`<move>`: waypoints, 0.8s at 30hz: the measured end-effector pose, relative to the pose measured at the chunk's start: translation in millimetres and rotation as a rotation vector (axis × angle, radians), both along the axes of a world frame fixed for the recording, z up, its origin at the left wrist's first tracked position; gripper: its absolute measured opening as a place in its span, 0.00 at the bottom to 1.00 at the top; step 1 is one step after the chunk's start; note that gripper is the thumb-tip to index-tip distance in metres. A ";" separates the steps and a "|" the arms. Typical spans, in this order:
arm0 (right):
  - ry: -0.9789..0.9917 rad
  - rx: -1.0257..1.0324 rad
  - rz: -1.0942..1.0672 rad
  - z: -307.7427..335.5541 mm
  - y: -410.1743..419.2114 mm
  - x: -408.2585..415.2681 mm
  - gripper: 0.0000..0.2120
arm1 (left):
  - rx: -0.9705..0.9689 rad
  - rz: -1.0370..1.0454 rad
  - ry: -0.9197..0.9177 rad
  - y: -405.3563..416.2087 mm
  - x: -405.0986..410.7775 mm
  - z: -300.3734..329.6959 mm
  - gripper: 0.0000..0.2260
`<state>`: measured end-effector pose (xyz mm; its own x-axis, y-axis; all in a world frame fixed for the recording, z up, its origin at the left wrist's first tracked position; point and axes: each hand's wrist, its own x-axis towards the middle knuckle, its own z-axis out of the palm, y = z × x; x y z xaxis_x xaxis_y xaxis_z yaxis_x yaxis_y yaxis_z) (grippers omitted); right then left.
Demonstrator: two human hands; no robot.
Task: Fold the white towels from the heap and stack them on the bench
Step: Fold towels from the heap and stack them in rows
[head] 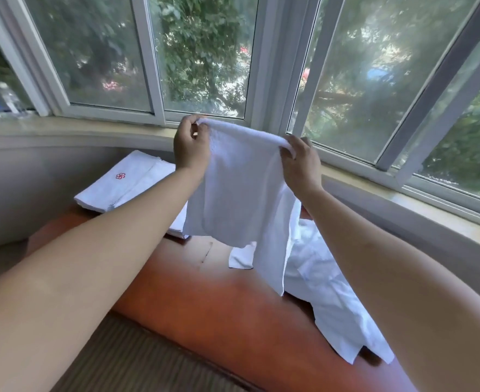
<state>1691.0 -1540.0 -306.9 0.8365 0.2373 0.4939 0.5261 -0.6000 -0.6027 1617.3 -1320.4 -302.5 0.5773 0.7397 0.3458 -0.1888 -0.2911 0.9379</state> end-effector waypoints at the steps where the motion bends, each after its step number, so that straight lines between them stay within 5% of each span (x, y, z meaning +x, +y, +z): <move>1: 0.005 -0.027 0.028 -3.3 5.6 1.8 0.12 | -0.017 -0.001 0.016 5.8 -5.0 -4.6 0.05; 6: 0.132 -0.282 0.076 -32.8 27.5 8.6 0.15 | -0.107 -0.045 0.171 29.7 -34.0 -48.7 0.04; 11: 0.014 -0.147 0.101 -53.0 47.9 5.6 0.19 | -0.189 -0.021 0.168 39.0 -49.7 -68.4 0.07; 14: 0.033 -0.375 0.226 -97.9 44.2 -7.6 0.18 | -0.184 0.000 0.390 38.6 -72.0 -117.0 0.09; 19: 0.544 -0.847 0.441 -231.0 -4.9 -75.1 0.18 | -0.066 -0.292 1.070 19.5 -147.2 -252.5 0.08; 24: 1.125 -0.972 0.529 -320.8 -49.7 -122.2 0.15 | -0.110 -0.441 1.398 -2.2 -202.6 -332.8 0.14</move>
